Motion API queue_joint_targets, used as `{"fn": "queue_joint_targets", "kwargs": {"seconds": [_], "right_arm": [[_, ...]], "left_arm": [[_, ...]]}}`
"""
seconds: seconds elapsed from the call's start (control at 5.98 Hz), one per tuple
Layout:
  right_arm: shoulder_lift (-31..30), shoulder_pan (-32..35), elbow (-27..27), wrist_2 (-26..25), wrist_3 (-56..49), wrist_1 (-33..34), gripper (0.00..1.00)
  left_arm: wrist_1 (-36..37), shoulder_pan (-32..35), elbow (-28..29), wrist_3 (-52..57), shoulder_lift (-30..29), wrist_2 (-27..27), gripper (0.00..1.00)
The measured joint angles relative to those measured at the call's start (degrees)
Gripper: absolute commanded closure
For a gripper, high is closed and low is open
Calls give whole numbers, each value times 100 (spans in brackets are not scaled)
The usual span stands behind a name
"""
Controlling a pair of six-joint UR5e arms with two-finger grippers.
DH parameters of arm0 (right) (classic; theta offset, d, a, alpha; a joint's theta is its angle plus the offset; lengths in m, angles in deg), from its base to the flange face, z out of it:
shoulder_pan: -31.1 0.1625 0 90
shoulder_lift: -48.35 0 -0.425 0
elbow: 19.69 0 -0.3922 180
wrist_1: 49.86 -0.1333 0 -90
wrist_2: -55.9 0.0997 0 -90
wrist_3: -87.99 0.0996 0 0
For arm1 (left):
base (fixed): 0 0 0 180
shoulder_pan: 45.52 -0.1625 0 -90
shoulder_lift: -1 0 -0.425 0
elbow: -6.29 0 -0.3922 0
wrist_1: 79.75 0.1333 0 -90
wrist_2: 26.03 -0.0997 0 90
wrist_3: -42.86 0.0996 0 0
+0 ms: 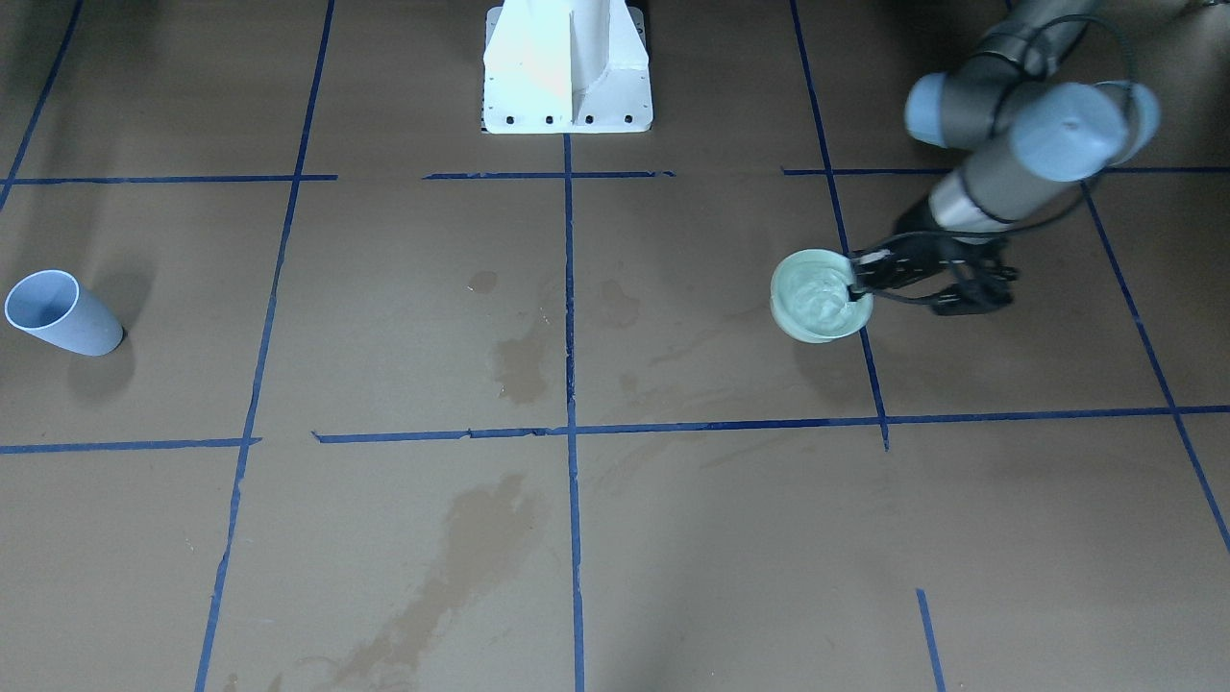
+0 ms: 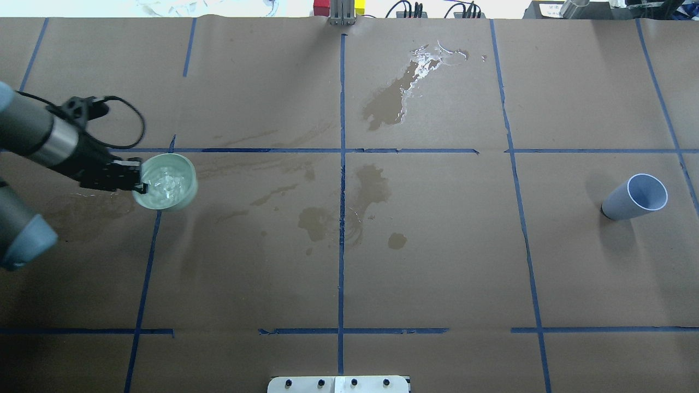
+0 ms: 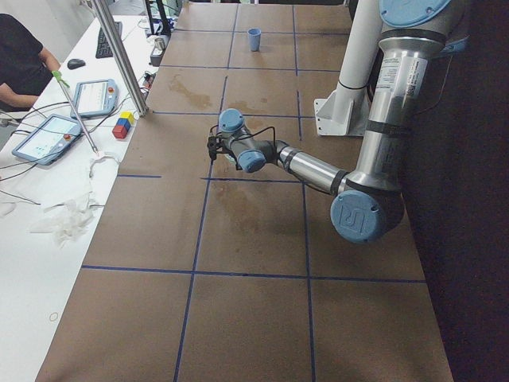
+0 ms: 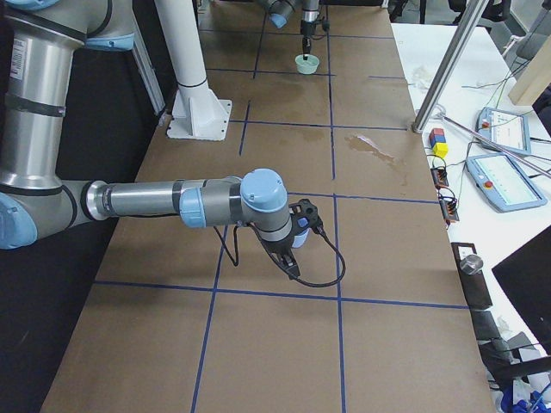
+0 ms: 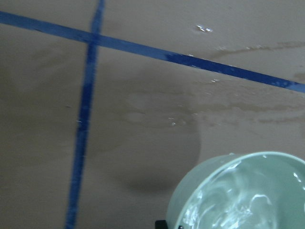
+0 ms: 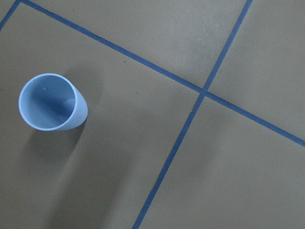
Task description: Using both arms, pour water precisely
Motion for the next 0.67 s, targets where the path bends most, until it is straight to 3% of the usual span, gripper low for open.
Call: {"fn": "queue_joint_targets", "kwargs": {"seconds": [0.67], "right_arm": [[-44, 6, 47, -25, 0, -2, 0]], "left_arm": [[-219, 713, 449, 1236, 751, 148, 100]]}}
